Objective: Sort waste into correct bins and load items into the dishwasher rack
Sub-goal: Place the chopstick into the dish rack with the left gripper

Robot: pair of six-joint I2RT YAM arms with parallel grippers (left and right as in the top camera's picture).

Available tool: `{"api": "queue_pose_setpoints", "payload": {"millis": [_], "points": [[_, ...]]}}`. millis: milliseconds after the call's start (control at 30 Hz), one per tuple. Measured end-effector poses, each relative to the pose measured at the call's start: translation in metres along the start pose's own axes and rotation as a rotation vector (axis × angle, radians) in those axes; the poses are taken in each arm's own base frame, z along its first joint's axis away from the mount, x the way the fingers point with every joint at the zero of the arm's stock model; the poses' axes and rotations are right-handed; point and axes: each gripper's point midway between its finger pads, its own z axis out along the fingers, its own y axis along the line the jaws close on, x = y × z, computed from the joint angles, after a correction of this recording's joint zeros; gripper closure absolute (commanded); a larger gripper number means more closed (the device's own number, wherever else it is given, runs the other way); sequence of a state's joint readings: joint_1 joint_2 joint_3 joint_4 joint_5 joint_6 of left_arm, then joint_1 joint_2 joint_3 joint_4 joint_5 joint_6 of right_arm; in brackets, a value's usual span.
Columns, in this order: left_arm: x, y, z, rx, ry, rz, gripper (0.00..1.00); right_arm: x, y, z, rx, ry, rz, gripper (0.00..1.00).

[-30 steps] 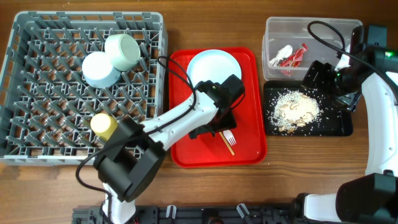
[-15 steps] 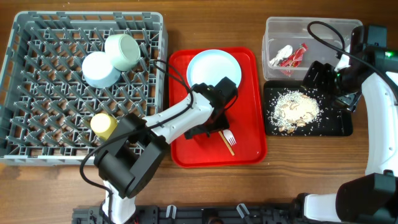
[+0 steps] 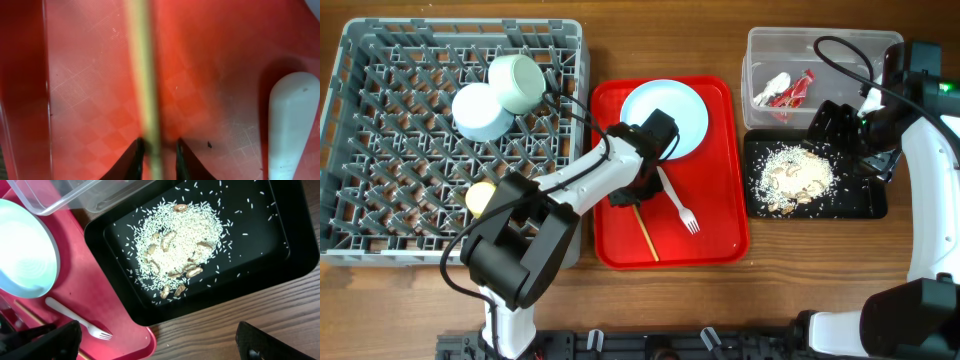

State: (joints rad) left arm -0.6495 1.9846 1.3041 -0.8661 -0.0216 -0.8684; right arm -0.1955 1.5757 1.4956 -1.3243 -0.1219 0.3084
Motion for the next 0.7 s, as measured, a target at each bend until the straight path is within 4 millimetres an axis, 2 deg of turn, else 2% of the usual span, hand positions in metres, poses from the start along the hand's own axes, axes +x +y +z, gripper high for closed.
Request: {"api": "queue_pose_setpoints", "payload": {"millis": [267,333,567,633,700], "points": [[0.001,0.0,0.002,0.004,0.002,-0.002,0.88,0.003,-0.001,0.0,0.004,0.012,0.002,0.0],[0.001,0.001,0.002,0.008,-0.002,-0.001,0.96,0.003,-0.001,0.0,0.004,0.013,0.002,0.0],[-0.001,0.004,0.001,0.015,-0.002,-0.015,0.96,0.003,-0.001,0.0,0.004,0.014,0.002,0.0],[-0.007,0.008,-0.001,0.024,0.0,-0.01,0.96,0.003,-0.001,0.0,0.004,0.014,0.002,0.0],[-0.019,0.013,-0.015,0.05,-0.026,0.011,0.96,0.003,-0.001,0.0,0.004,0.014,0.001,0.0]]}}
